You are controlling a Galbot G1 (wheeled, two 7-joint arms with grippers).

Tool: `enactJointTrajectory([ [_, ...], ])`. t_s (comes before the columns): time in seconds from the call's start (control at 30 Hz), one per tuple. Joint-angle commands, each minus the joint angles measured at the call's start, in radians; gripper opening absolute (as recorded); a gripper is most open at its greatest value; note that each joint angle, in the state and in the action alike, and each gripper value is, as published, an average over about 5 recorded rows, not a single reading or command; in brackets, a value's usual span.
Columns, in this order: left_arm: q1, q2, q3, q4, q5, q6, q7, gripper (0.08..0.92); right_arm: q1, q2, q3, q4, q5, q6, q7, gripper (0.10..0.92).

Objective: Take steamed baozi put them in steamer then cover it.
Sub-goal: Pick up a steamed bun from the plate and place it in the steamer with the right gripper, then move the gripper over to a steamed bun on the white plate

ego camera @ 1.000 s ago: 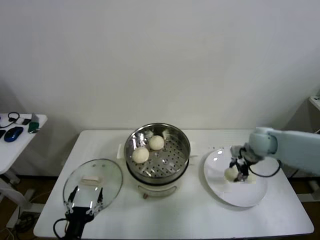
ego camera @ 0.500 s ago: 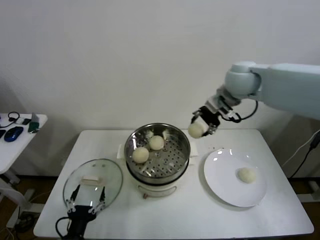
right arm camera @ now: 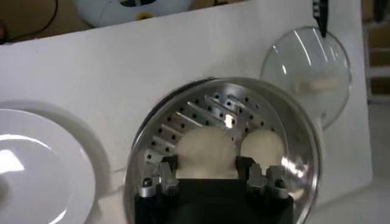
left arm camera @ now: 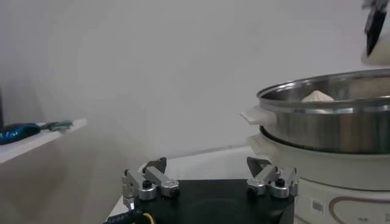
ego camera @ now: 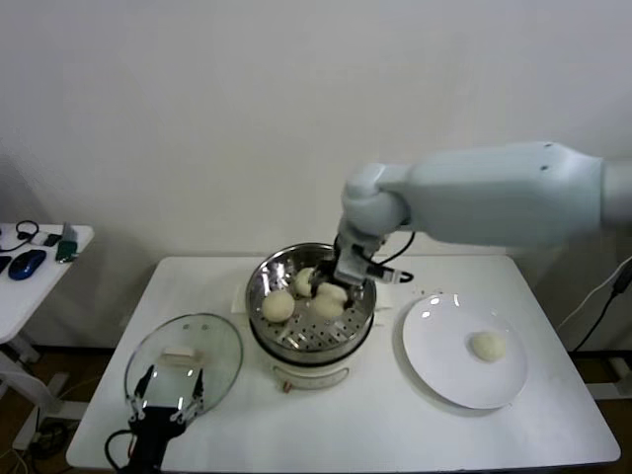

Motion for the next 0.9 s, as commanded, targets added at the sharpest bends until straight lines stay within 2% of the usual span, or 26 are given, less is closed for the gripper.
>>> enactJointTrajectory([
  [0.03,0.004,0.000,0.000,0.006,-0.001,-0.004,-0.001,0.823,-0.165,0.123,0.009,-0.056,-0.135,0.044,0.044,0.639],
  [0.53,0.008,0.000,0.003,0.002,0.000,-0.005,-0.002,0.823,-0.194,0.142,0.012,-0.140,-0.187,0.064,0.049,0.648],
  [0.8,0.008,0.000,0.005,0.000,0.000,-0.005,-0.001,0.823,-0.117,0.099,0.016,-0.131,-0.124,0.106,0.047,0.808],
  [0.9,0.009,0.001,0.005,0.000,0.000,-0.005,-0.001,0.823,-0.044,0.042,0.009,-0.123,-0.056,0.134,0.008,0.821],
])
